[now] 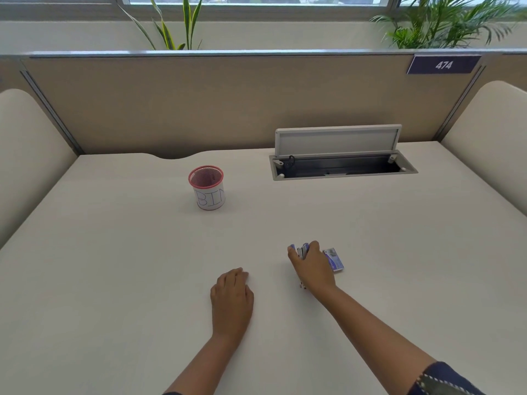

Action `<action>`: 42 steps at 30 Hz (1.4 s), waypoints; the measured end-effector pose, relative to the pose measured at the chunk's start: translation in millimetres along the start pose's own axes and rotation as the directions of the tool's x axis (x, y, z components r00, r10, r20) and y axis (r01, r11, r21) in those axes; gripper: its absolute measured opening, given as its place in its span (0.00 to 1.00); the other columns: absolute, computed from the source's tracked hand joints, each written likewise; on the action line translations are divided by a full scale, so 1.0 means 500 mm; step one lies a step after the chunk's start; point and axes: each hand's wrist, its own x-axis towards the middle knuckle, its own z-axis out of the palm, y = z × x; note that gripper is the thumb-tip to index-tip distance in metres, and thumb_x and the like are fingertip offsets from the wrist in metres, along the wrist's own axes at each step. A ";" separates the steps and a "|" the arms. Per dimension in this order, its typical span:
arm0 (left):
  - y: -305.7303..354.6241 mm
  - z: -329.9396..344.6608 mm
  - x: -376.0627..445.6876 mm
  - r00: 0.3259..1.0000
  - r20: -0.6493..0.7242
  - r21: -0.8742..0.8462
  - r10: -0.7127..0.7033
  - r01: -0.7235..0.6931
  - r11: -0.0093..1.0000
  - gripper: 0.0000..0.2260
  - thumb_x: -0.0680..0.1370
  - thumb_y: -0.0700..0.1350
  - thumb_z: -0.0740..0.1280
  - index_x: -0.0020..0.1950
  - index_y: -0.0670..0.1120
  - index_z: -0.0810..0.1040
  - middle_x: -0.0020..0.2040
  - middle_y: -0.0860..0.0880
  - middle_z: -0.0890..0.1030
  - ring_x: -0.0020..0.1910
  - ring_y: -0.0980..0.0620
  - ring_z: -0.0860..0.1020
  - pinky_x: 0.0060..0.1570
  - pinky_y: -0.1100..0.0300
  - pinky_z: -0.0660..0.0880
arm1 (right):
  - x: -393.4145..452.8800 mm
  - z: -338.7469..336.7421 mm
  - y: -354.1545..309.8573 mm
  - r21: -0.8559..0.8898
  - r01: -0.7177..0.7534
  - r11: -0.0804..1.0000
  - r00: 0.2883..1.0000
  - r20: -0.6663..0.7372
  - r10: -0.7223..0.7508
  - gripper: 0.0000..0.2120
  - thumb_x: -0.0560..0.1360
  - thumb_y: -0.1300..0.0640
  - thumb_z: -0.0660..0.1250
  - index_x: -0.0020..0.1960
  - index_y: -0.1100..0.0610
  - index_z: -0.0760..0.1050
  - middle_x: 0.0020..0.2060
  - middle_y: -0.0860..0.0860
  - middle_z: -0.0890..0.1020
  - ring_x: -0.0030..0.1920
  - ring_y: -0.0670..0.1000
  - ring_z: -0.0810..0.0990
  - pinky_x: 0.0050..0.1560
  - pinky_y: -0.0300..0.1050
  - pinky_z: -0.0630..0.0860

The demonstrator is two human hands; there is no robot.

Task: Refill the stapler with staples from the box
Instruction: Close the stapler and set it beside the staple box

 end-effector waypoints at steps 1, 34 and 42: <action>0.001 0.000 0.000 1.000 0.007 0.000 -0.008 0.008 1.000 0.14 0.69 0.35 0.69 0.54 0.42 0.80 0.55 0.45 0.81 0.54 0.42 0.78 0.49 0.49 0.74 | 0.003 0.004 0.002 -0.041 0.002 0.999 1.000 -0.002 -0.003 0.19 0.74 0.41 0.60 0.48 0.58 0.64 0.36 0.50 0.73 0.36 0.54 0.75 0.35 0.47 0.72; 0.037 0.022 0.002 0.984 0.128 -0.061 0.126 -0.119 0.991 0.26 0.76 0.49 0.62 0.73 0.47 0.60 0.72 0.47 0.65 0.71 0.48 0.62 0.65 0.51 0.61 | 0.053 -0.025 0.049 -0.548 0.317 0.775 0.911 -0.053 -0.410 0.24 0.77 0.41 0.56 0.66 0.56 0.65 0.56 0.55 0.76 0.55 0.56 0.73 0.47 0.49 0.70; 0.143 0.051 0.039 0.869 0.268 0.129 0.415 -0.459 0.879 0.29 0.72 0.62 0.64 0.69 0.49 0.70 0.72 0.48 0.67 0.70 0.44 0.67 0.63 0.44 0.68 | 0.063 -0.058 0.141 -0.441 0.365 0.820 0.923 0.058 -0.380 0.24 0.79 0.47 0.55 0.74 0.49 0.57 0.76 0.53 0.55 0.75 0.55 0.52 0.75 0.49 0.51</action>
